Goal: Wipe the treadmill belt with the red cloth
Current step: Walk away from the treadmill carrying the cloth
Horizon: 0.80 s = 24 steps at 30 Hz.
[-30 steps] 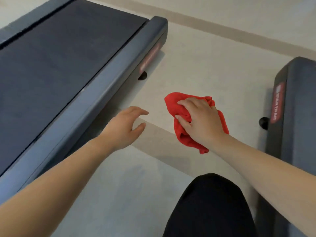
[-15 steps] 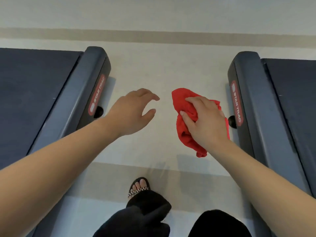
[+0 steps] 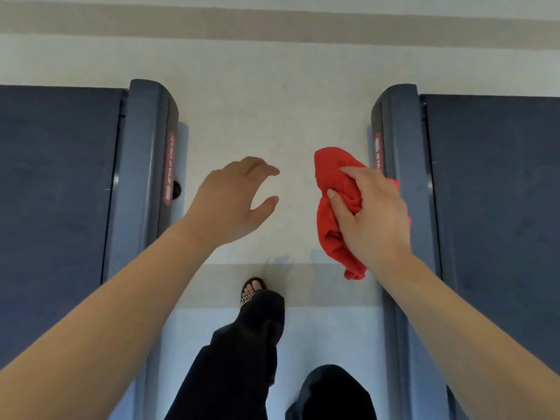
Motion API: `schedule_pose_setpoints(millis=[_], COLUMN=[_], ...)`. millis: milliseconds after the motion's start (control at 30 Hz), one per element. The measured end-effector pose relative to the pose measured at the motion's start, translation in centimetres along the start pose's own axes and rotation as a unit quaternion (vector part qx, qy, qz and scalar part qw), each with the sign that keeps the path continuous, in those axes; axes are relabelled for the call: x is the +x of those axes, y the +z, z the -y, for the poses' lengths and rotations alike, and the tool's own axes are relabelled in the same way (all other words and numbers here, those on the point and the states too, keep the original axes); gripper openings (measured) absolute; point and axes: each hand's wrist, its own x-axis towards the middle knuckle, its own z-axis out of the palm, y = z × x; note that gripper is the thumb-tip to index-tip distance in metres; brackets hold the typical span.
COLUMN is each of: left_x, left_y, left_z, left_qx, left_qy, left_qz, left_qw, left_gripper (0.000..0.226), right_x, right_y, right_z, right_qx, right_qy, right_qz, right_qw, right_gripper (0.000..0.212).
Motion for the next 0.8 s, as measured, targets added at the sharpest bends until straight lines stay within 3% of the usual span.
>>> schedule_pose_setpoints(millis=[200, 433, 800], left_x=[-1.8, -1.8, 1.1], left_y=[-10.2, -22.0, -32.7], left_z=[-3.8, -9.2, -12.7], left_qx=[-0.049, -0.093, -0.113], left_qy=[-0.035, -0.044, -0.054], left_qz=[-0.031, -0.021, 0.012], left_qw=[0.998, 0.994, 0.992], left_gripper=[0.043, 0.041, 0.043], right_x=[0.0, 0.3, 6.1], right_y=[-8.8, -17.9, -27.6], right_z=[7.8, 14.6, 18.5], right_qx=[-0.023, 0.017, 0.043], right_qy=[-0.027, 0.032, 0.055], right_qz=[-0.015, 0.017, -0.033], right_qw=[0.999, 0.999, 0.997], right_gripper=[0.034, 0.035, 0.035])
